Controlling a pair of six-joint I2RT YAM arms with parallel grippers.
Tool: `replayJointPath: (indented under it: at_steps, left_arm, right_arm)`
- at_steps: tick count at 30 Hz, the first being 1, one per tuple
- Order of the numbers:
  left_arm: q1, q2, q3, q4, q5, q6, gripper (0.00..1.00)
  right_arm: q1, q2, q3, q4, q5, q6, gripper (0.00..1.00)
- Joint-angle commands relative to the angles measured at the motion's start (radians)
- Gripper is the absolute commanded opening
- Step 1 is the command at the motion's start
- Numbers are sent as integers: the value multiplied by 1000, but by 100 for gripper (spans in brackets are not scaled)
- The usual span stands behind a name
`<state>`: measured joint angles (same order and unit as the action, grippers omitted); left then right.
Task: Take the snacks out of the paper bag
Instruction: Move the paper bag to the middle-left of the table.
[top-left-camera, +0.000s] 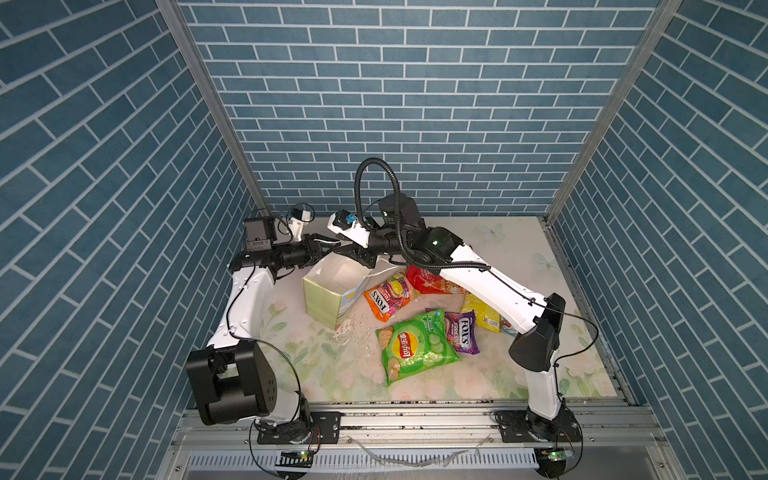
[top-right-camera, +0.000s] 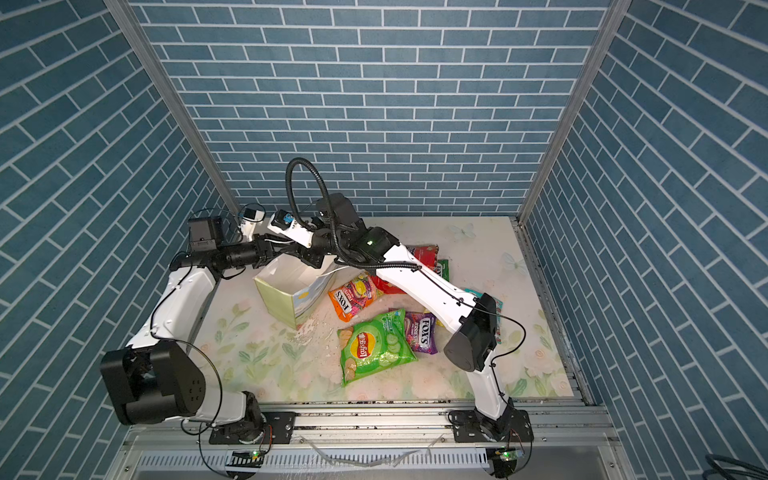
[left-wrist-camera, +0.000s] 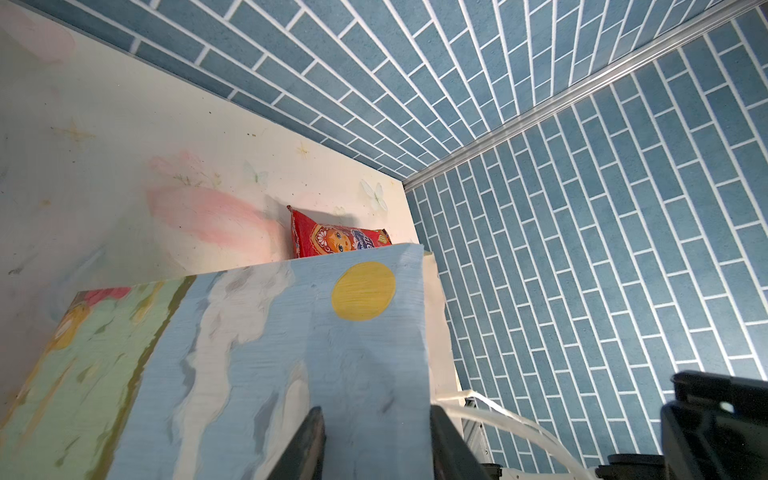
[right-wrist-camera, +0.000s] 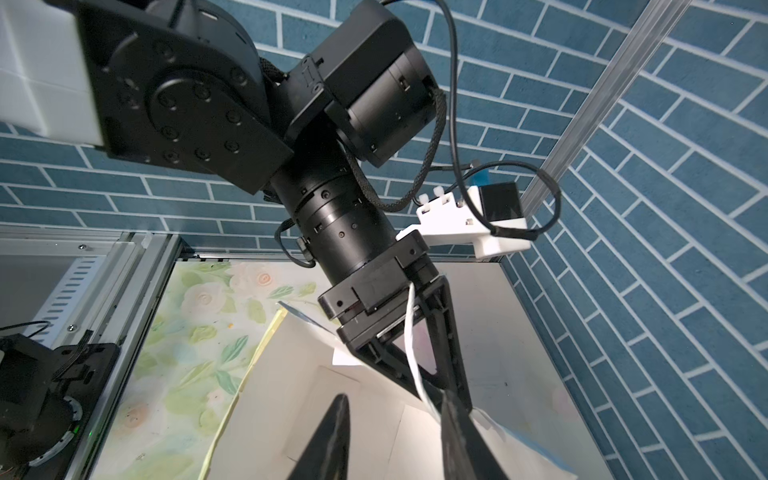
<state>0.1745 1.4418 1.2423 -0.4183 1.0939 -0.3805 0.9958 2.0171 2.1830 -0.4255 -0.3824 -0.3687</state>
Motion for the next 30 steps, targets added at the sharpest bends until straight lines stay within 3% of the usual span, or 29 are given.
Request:
replayJointPath:
  at_steps: [1,13,17,22,29,30]
  left_arm:
    - [2,-5,1,-17,6,19,42]
    - [-6,-3,8,-85,14,73,42]
    - [-7,-6,11,-107,16,90,42]
    - [-7,-1,31,-149,15,123,42]
    - [-7,5,44,-166,16,136,43]
    - [-7,2,47,-179,13,152,48]
  right_arm:
    - [10,20,15,-17,-17,-47,37]
    - [10,82,100,-41,34,-69,34]
    - [10,95,112,-35,39,-68,25]
    - [10,101,115,-13,51,-62,1]
    - [10,110,128,-12,59,-53,0]
    - [11,113,131,-11,60,-50,0]
